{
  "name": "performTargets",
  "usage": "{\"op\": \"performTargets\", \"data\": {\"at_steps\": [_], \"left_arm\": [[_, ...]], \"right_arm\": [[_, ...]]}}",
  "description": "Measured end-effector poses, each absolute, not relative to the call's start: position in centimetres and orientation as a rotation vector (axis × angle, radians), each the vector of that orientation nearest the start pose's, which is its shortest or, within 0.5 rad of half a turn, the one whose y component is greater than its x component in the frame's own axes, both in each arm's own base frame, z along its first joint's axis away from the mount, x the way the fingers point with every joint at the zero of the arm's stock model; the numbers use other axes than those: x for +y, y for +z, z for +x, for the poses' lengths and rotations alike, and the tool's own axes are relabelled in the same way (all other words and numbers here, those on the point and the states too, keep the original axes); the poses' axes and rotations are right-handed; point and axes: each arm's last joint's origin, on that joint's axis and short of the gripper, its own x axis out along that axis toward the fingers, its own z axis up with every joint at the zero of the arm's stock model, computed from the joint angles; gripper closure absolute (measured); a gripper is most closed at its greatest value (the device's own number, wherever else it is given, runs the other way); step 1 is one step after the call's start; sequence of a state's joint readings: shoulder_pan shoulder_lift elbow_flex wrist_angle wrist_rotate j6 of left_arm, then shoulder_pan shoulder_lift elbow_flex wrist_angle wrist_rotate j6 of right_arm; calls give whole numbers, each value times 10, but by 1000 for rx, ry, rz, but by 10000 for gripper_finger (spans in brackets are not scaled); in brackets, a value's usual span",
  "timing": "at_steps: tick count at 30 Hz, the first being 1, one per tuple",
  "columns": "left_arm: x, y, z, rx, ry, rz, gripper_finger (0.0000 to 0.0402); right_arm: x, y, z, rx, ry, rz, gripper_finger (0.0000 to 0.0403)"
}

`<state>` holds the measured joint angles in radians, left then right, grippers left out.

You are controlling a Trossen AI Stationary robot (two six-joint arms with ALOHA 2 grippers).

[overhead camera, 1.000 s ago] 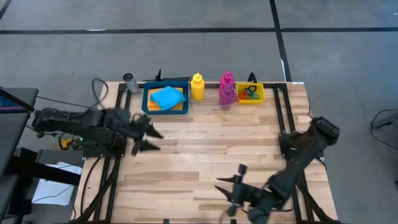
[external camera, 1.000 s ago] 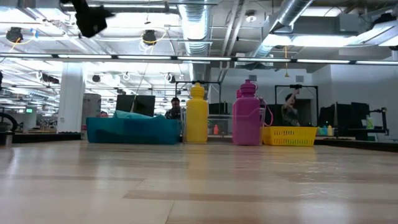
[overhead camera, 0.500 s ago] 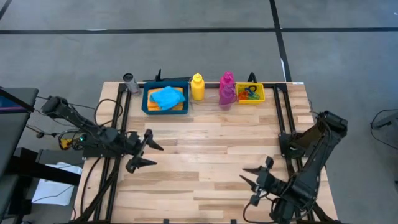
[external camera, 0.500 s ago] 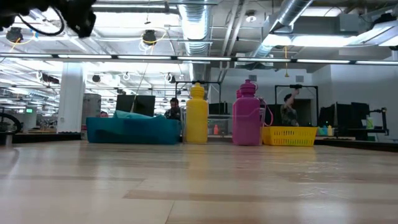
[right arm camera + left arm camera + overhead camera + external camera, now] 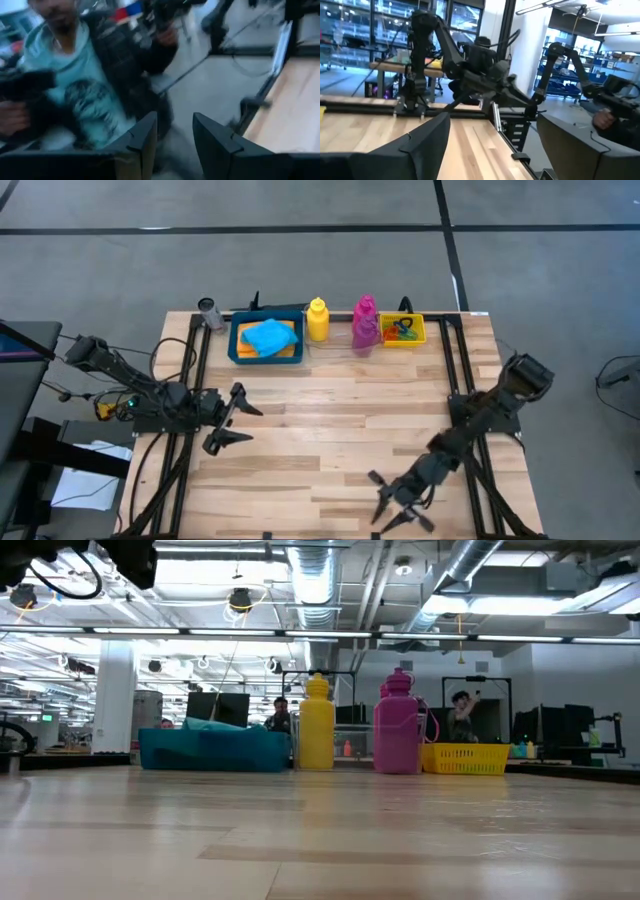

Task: Pick & Place Sports Items
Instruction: Return to Home Position

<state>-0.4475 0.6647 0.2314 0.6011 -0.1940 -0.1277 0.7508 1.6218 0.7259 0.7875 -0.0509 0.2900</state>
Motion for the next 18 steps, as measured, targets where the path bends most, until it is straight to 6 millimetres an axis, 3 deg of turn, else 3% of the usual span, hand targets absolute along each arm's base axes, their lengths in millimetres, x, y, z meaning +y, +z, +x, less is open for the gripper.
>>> {"op": "performTargets", "data": {"at_steps": [2, 8, 14, 18], "left_arm": [[-63, 232, 142, -118, -268, -200, 105], [-68, 215, 145, 40, -278, -151, 105], [-65, 179, 135, -65, -253, -148, 105], [-60, 167, 130, -35, -167, -191, 105]], "right_arm": [[214, 197, 229, 261, 800, 228, 283], [166, 167, 180, 327, 529, 292, 283], [121, 148, 135, 174, 466, 334, 283], [111, 144, 123, 102, 505, 307, 283]]}}
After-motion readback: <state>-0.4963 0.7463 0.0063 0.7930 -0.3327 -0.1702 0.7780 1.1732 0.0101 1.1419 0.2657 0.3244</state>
